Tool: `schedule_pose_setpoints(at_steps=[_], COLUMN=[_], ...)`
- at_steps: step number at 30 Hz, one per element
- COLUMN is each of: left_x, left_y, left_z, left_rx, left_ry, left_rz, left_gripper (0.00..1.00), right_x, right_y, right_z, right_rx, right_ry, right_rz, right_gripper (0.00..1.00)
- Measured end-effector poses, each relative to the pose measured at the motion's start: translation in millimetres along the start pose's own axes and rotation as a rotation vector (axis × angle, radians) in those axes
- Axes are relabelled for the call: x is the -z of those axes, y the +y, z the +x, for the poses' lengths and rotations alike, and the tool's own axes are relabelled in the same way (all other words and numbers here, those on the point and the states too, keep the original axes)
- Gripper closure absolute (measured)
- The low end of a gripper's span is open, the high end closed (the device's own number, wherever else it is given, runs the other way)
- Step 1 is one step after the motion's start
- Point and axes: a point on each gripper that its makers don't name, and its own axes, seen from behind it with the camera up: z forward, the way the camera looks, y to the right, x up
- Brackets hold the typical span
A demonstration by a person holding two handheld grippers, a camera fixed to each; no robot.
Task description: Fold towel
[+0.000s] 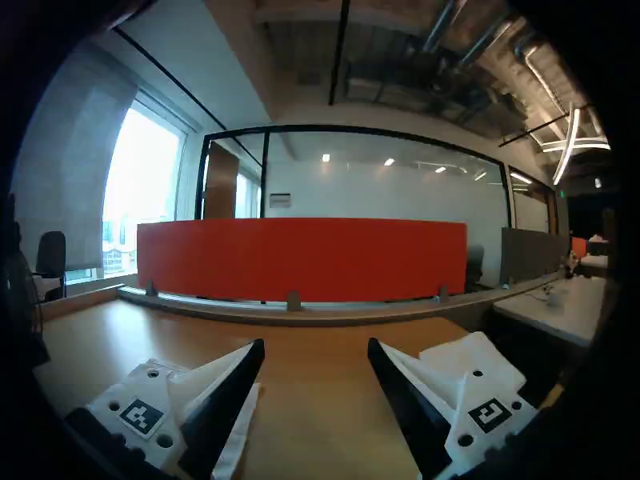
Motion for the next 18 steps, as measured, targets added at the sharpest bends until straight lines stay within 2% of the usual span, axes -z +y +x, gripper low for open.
schedule_pose_setpoints(at_steps=[6, 18], left_x=[-2.2, -2.5], left_y=[4.4, 8.5], left_z=[27, 69], left_rx=[-0.016, -0.020], left_ry=[-0.020, -0.045], left_rz=[-0.011, -0.033], left_gripper=[0.01, 0.01], right_x=[0.1, -1.1], right_y=[3, 0], right_z=[25, 70], right_rx=[0.025, 0.026], right_ry=[-0.005, -0.017], right_rz=[-0.007, -0.009], right_gripper=[0.00, 0.00])
